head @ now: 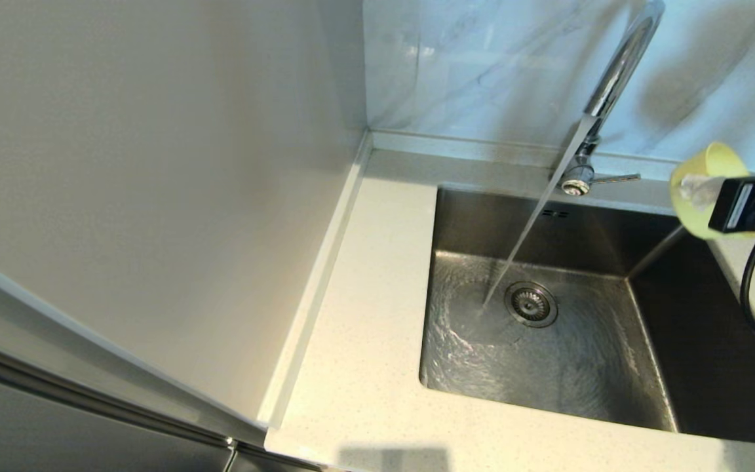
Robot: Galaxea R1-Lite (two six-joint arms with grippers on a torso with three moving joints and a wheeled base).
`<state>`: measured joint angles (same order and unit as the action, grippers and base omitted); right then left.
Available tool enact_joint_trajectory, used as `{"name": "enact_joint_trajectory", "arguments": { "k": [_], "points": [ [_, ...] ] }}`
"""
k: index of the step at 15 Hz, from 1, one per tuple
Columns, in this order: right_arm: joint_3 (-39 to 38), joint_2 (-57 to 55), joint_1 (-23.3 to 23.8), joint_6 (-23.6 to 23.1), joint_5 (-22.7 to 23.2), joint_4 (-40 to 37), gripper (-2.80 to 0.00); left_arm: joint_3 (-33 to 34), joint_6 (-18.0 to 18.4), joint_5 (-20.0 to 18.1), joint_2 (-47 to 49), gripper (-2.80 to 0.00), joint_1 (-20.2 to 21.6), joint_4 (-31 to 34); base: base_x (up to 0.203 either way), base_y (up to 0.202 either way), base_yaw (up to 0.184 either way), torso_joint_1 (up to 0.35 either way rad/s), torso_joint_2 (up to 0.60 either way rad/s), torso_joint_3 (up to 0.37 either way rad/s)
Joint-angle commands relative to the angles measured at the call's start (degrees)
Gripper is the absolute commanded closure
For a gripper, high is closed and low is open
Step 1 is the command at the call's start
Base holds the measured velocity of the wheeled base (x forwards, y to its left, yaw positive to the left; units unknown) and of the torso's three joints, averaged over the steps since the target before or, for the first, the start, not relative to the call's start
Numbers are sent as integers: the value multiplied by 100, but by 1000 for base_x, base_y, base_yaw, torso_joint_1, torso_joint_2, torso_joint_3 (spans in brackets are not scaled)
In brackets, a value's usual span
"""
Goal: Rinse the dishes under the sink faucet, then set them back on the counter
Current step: Place the bowl on the table
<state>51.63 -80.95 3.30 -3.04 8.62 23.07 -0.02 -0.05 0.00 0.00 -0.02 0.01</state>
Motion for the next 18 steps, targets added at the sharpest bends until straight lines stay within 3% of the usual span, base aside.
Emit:
{"name": "enact_joint_trajectory", "arguments": {
  "k": [1,4,6,8,10,12,14,15,18],
  "points": [
    [-1109,91,-33,-142,34,-2,0,2,-4,0,0,0,2,-1,0,0,0,0,0,0],
    [-2681,317,-65,-188,208,218,0,2,-4,0,0,0,2,-1,0,0,0,0,0,0],
    [-2569,521,-74,69,220,985,0,2,-4,0,0,0,2,-1,0,0,0,0,0,0],
    [-1830,693,-75,275,63,1739,0,2,-4,0,0,0,2,-1,0,0,0,0,0,0],
    [-1870,759,-87,350,57,1786,0,-1,-4,0,0,0,2,-1,0,0,0,0,0,0],
    [-2696,801,-99,294,352,1009,0,2,-4,0,0,0,2,-1,0,0,0,0,0,0],
    [-2982,843,-98,26,726,-886,0,2,-4,0,0,0,2,-1,0,0,0,0,0,0],
    [-2935,945,-96,-55,928,-1288,0,2,-4,0,0,0,2,-1,0,0,0,0,0,0],
    [-2159,1680,-93,50,1257,-500,0,2,-4,0,9,0,2,-1,0,0,0,0,0,0]
  ]
}}
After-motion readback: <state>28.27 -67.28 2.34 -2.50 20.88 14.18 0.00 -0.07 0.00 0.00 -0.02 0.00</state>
